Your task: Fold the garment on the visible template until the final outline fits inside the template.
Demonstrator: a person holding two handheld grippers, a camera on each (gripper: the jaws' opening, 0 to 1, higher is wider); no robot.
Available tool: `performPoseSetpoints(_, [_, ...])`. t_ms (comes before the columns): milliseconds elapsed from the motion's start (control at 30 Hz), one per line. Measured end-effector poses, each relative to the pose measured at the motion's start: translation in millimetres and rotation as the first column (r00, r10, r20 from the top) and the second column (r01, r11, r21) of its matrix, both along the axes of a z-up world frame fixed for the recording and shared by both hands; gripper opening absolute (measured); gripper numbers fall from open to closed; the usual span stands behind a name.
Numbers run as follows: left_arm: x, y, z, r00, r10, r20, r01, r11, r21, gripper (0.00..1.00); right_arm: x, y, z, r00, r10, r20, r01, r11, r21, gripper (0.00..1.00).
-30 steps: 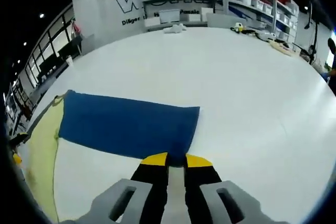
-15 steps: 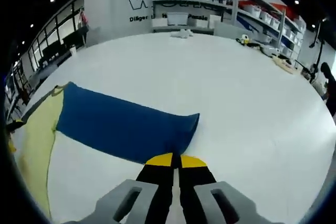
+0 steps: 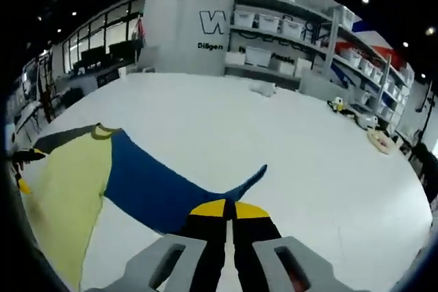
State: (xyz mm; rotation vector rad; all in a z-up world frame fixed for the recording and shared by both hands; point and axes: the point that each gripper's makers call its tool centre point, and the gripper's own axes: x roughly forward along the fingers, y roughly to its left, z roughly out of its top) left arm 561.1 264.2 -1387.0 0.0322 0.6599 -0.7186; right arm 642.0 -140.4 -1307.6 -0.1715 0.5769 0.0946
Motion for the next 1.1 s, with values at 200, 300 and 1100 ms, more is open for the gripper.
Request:
performPoseSetpoints(200, [-3.2, 11, 5.7, 1.0, 0.017, 0.012, -0.017, 1.0, -0.001, 0.99, 25, 60, 32.4, 0.987, 0.148, 0.064, -0.146, 0.989, -0.035, 0.0])
performPoseSetpoints(300, [-3.8, 17, 8.5, 0.999, 0.028, 0.02, -0.028, 1.0, -0.003, 0.99, 39, 98, 50.1, 0.965, 0.24, 0.106, -0.235, 0.97, -0.057, 0.0])
performPoseSetpoints(1100, [-5.6, 39, 10.7, 0.993, 0.115, 0.03, -0.114, 0.993, -0.042, 0.99, 72, 319, 50.8, 0.778, 0.619, 0.105, -0.618, 0.785, -0.052, 0.0])
